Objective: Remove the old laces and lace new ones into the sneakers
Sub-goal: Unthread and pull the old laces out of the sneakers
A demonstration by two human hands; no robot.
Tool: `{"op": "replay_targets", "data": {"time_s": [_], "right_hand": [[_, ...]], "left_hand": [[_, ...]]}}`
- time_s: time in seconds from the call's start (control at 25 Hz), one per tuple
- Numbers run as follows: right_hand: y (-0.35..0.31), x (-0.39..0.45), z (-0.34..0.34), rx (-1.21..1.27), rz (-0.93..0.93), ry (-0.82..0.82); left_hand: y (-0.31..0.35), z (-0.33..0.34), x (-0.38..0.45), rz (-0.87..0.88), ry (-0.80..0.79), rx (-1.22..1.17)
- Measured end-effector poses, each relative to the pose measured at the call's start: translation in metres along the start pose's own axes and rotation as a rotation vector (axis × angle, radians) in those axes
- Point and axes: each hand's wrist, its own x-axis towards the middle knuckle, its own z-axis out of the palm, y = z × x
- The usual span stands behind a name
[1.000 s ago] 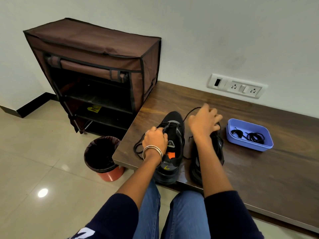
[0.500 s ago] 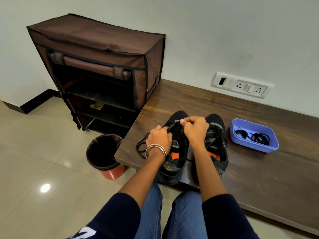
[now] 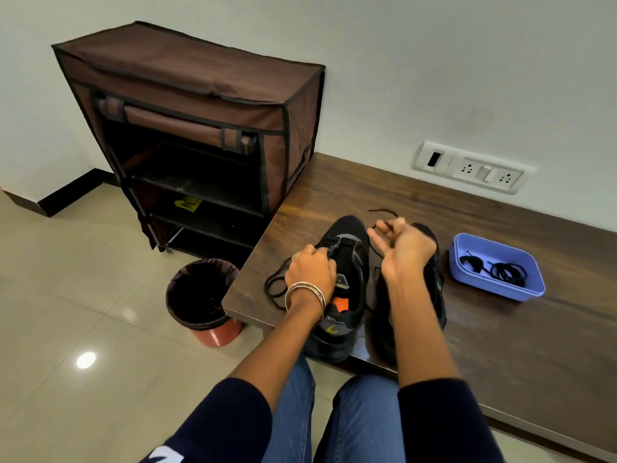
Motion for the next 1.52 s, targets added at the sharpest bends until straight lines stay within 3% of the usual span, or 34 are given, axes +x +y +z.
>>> {"op": "replay_targets", "data": {"time_s": [0.12, 0.24, 0.32, 0.44, 0.56, 0.72, 0.8, 0.92, 1.0, 1.2, 1.28, 1.36, 1.52], "right_hand": [[-0.018, 0.012, 0.014, -0.437, -0.154, -0.104], [-0.007, 0.011, 0.017, -1.254, -0.454, -0.215], [0.016, 0.000, 0.013, -1.674, -0.612, -0.357], [0.048, -0.013, 0.006, -1.947, -0.709, -0.404], [0.053, -0.013, 0.006, -1.956, -0.735, -0.360], [0.034, 0.007, 0.012, -1.810, -0.450, -0.400], [0.014, 0.006, 0.022, -1.608, -0.362, -0.402], [-0.025, -0.020, 0.043, -1.092, -0.286, -0.439], [-0.057, -0.045, 0.057, -0.828, -0.312, -0.476], [-0.111, -0.077, 0.080, -0.331, -0.591, -0.575], [-0.115, -0.078, 0.082, -0.409, -0.659, -0.675], [-0.113, -0.077, 0.079, -0.644, -0.649, -0.716], [-0.121, -0.074, 0.073, -0.819, -0.670, -0.607]], "left_hand": [[0.000, -0.001, -0.002, -0.005, 0.001, -0.011], [0.001, -0.003, -0.004, -0.002, 0.016, -0.030], [0.002, -0.003, -0.004, -0.001, 0.011, -0.038], [-0.001, -0.001, -0.002, -0.008, -0.013, -0.041], [-0.002, 0.002, 0.001, -0.011, -0.029, -0.025], [-0.001, 0.004, -0.001, 0.026, -0.014, -0.041], [0.001, 0.005, -0.001, 0.039, -0.038, -0.041], [0.007, 0.004, 0.001, 0.009, -0.090, 0.019], [0.008, 0.005, 0.001, 0.001, -0.122, 0.050], [0.010, 0.005, 0.003, 0.009, -0.166, 0.081], [0.011, 0.003, 0.003, 0.007, -0.161, 0.072], [0.009, 0.000, 0.002, 0.022, -0.161, 0.038], [0.013, -0.008, 0.016, 0.083, -0.113, -0.360]]}}
